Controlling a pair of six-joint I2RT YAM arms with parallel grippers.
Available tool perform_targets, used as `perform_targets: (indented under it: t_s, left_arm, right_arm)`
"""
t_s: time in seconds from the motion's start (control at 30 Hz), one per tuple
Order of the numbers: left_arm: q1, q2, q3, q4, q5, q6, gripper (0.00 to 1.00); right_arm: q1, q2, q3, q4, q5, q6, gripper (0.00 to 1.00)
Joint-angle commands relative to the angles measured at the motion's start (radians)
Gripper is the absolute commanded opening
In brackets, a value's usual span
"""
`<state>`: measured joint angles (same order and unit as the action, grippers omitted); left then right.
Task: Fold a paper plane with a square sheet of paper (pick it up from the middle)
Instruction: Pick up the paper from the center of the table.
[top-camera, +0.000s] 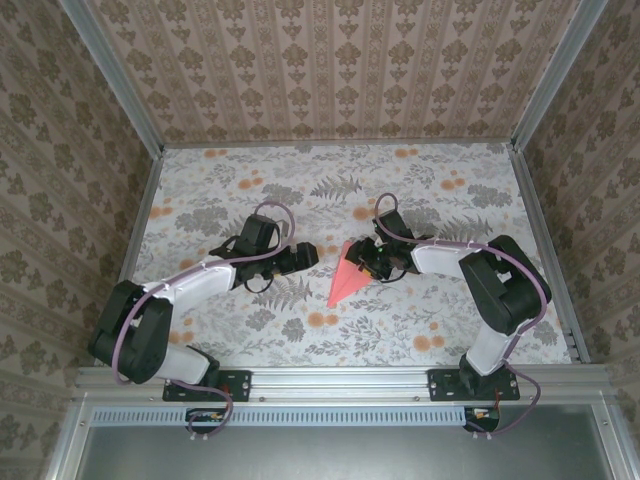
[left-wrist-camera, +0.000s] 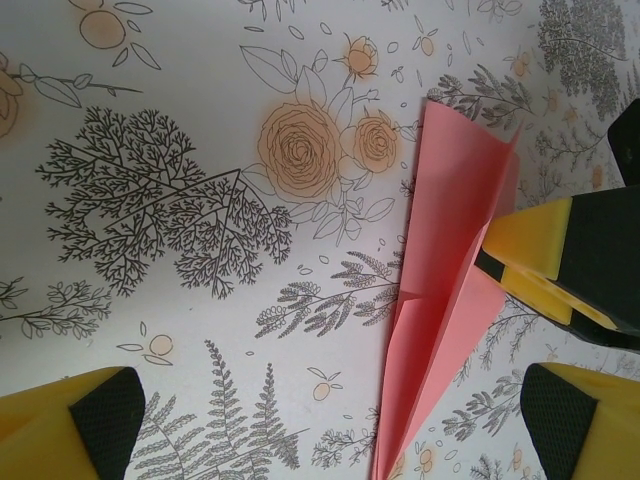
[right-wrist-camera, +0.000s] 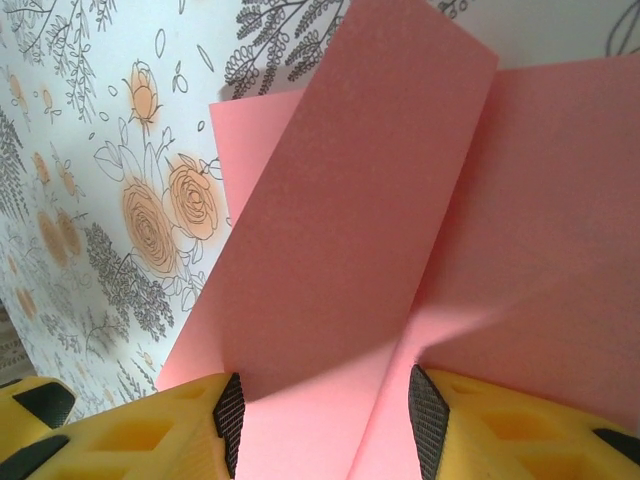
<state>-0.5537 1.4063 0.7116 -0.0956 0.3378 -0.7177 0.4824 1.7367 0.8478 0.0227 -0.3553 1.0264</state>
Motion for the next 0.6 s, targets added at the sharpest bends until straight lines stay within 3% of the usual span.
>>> perform_targets:
  t_s: [0.0, 0.3, 0.57]
  left_arm:
    - [0.009, 0.01, 0.003, 0.022, 0.017, -0.001, 1.0]
    - [0.011, 0.014, 0.0, 0.025, 0.021, -0.003, 1.0]
    - [0.015, 0.016, -0.003, 0.027, 0.024, -0.011, 1.0]
  right_arm:
    - [0.009, 0.029, 0.011, 0.049, -0.053, 0.023, 0.5]
    - [0.028, 0.026, -0.007, 0.17, -0.126, 0.034, 0.5]
    - [0.066, 0.043, -0.028, 0.177, -0.107, -0.006, 0.45]
